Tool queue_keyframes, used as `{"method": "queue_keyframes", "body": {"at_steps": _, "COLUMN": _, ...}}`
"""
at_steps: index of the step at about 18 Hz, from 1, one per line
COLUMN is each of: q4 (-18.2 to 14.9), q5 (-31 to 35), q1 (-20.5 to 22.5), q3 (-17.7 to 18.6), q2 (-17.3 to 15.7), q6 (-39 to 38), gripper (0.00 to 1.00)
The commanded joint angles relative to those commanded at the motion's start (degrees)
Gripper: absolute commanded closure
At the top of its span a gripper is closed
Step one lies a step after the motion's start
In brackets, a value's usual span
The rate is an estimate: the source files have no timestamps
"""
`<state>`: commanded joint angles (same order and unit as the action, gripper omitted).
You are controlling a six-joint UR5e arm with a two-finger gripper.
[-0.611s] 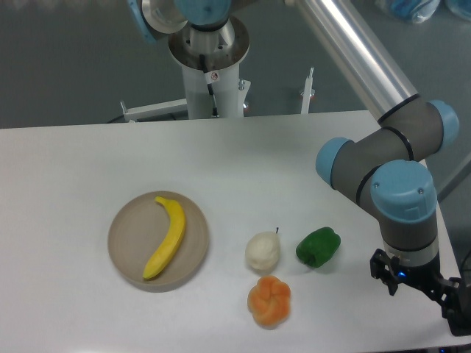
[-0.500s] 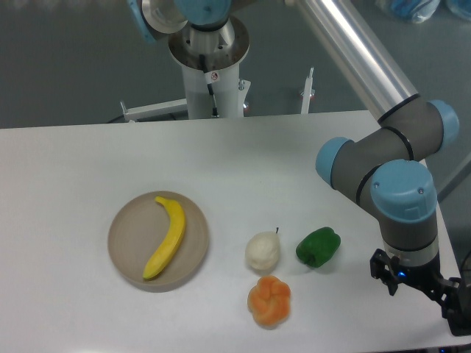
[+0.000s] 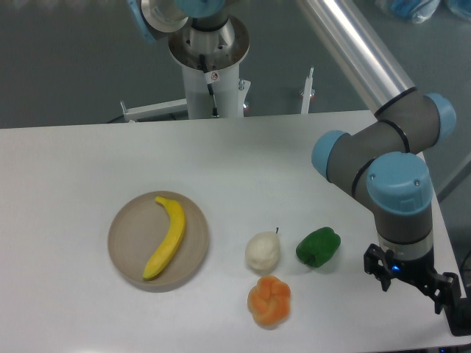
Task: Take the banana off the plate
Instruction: 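Move the open gripper from its start pose toward the plate, then swing the gripper over the plate above the yellow banana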
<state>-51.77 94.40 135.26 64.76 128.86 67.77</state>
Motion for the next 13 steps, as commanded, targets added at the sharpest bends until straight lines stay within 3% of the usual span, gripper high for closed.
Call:
{"method": "queue_keyframes", "body": {"at_steps": 4, "q4": -0.2, "q5": -5.5, "q1": -0.9, "q3": 5.6, "q2": -4.4, "q6": -9.0, "gripper": 0.00}}
{"method": "queue_keyframes", "body": {"at_steps": 11, "q4": -0.1, "q5": -5.7, "q1": -6.7, "q3": 18.1, "q2": -13.3, "q6": -27.3, "gripper": 0.00}}
{"method": "queue_keyframes", "body": {"at_steps": 13, "q4": -0.1, "q5": -6.2, "q1": -9.2, "q3": 20.0, "q2": -14.1, "q6": -31.6, "gripper": 0.00}}
